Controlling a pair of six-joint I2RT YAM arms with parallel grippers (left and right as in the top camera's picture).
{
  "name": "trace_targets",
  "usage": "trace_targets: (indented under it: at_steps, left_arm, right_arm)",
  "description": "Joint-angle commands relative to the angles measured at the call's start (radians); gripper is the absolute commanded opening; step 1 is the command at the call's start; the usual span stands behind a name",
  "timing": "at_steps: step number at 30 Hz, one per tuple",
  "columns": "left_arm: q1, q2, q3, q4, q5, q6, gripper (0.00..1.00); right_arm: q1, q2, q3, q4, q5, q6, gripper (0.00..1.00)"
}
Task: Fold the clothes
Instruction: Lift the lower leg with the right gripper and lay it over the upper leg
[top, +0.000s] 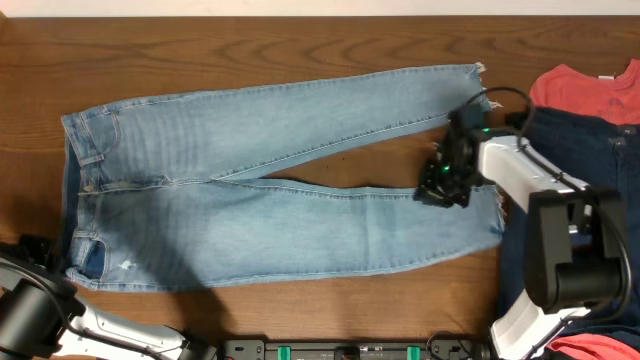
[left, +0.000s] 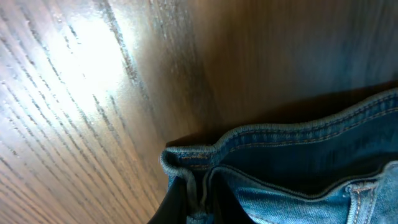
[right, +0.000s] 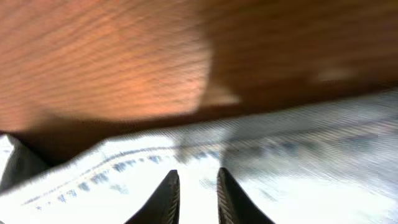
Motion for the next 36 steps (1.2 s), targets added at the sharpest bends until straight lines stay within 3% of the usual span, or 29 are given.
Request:
trace_targets:
  at_steps: [1,11,16,19,27,34,36]
  left_arm:
    - [-0.022,0.078,-0.044,0.052,0.148,-0.01,0.06]
    - [-0.022,0.078,-0.044,0.058,0.172,-0.055,0.06]
    - [-0.021,0.078,-0.044,0.057,0.172,-0.055,0.06]
    - [-0.021,0.078,-0.044,0.056,0.172,-0.055,0.06]
    - [-0.021,0.077,-0.043,0.058,0.172,-0.055,0.06]
    - [-0.021,0.072,-0.035,0.054,0.172,-0.054,0.06]
    - [-0.021,0.06,-0.035,0.053,0.172,-0.054,0.06]
  right_arm:
    - [-0.027,-0.131,0.033,-0.051,0.042,-0.06,0.24]
    - [-0.06,-0.293,-0.053,-0.351,0.199,0.147,0.38]
    - [-0.062,-0.291,-0.212,-0.231,0.233,0.289,0.44]
    - [-0.073,-0.291,-0.295,-0.131,0.233,0.306,0.44]
    - [-0.145,-0.291,-0.386,-0.056,0.285,0.33,0.45]
    - [-0.152,-0.291,-0.402,0.088,0.268,0.209,0.37]
    - [-0.152,-0.291,-0.402,0.096,0.263,0.171,0.28]
